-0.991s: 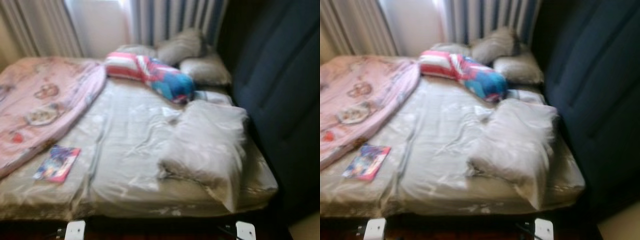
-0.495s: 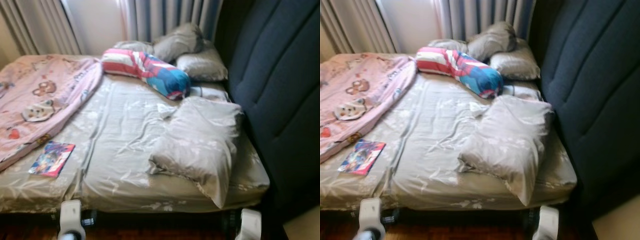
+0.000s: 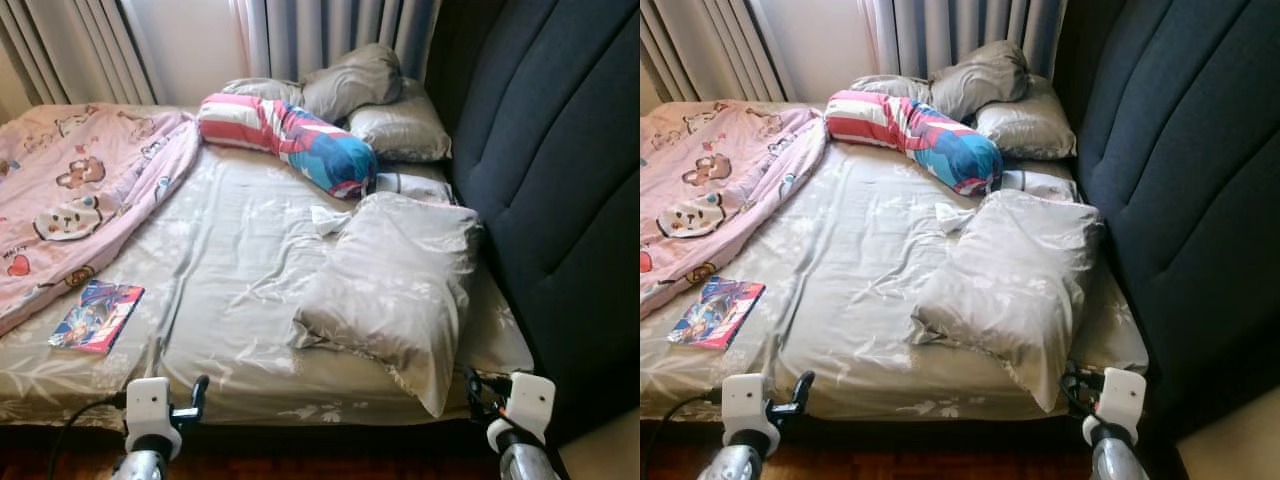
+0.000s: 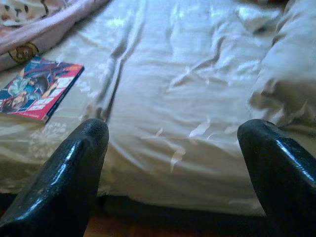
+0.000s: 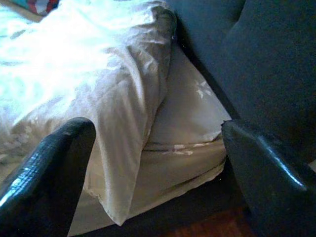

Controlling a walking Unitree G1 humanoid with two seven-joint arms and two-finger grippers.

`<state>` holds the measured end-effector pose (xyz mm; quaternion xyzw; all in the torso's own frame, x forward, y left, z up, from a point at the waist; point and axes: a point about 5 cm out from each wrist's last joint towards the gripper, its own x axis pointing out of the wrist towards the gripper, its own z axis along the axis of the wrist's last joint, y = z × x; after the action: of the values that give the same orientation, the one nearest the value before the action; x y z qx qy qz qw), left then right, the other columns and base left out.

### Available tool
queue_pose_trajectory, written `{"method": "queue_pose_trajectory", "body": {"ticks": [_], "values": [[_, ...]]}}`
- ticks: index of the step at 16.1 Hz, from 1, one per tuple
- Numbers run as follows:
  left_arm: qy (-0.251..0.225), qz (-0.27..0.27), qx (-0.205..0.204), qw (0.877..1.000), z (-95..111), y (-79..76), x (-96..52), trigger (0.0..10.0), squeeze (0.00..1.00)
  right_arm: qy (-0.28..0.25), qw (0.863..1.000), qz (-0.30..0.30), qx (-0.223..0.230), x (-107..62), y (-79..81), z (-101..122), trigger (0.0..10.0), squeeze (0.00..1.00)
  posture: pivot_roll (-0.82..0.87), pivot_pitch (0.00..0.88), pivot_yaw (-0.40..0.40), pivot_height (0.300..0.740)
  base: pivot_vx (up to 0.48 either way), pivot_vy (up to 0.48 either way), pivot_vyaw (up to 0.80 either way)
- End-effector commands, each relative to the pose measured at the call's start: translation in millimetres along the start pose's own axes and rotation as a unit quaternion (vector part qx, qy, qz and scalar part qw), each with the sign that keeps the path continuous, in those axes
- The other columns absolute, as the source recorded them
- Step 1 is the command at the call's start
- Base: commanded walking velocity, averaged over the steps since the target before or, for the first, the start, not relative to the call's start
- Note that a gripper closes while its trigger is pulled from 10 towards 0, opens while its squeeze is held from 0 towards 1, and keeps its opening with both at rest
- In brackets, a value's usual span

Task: Clean up the room

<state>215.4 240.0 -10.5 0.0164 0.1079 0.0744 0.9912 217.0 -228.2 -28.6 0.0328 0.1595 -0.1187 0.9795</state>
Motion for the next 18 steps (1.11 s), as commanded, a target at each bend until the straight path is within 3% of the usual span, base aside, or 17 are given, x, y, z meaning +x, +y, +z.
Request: {"method": "queue_pose_trajectory", "body": {"ticks": [1,5,10,14,18], "values": [[-0.01,0.008,-0.007,1.0,1.1,3.3,-3.1,10.0,0.0,0.0,1.0,0.004,0.006,-5.1,0.1,-4.2,10.0,0.0,0.12,0.0,-0.05,0.74,0.0,0.0,0.0],[-0.02,-0.014,0.002,1.0,14.3,0.2,9.9,10.0,0.0,0.022,1.0,0.003,0.005,-11.6,-0.7,-15.0,10.0,0.0,0.12,0.0,-0.043,0.74,0.0,0.0,0.0],[-0.006,-0.013,-0.002,1.0,5.8,1.8,1.0,10.0,0.0,0.009,1.0,0.008,0.007,-8.0,-0.2,-8.3,10.0,0.0,0.12,0.0,-0.046,0.74,0.0,0.0,0.0],[-0.004,-0.012,-0.003,1.0,7.4,2.6,4.1,10.0,0.0,0.012,1.0,0.007,0.007,-5.7,0.0,-7.0,10.0,0.0,0.12,0.0,-0.044,0.74,0.0,0.0,0.0],[-0.011,-0.006,-0.001,1.0,14.2,3.5,11.4,10.0,0.0,0.009,1.0,0.001,0.013,-2.8,-1.2,-3.6,10.0,0.0,0.12,0.002,-0.046,0.74,0.262,0.0,0.0]]}}
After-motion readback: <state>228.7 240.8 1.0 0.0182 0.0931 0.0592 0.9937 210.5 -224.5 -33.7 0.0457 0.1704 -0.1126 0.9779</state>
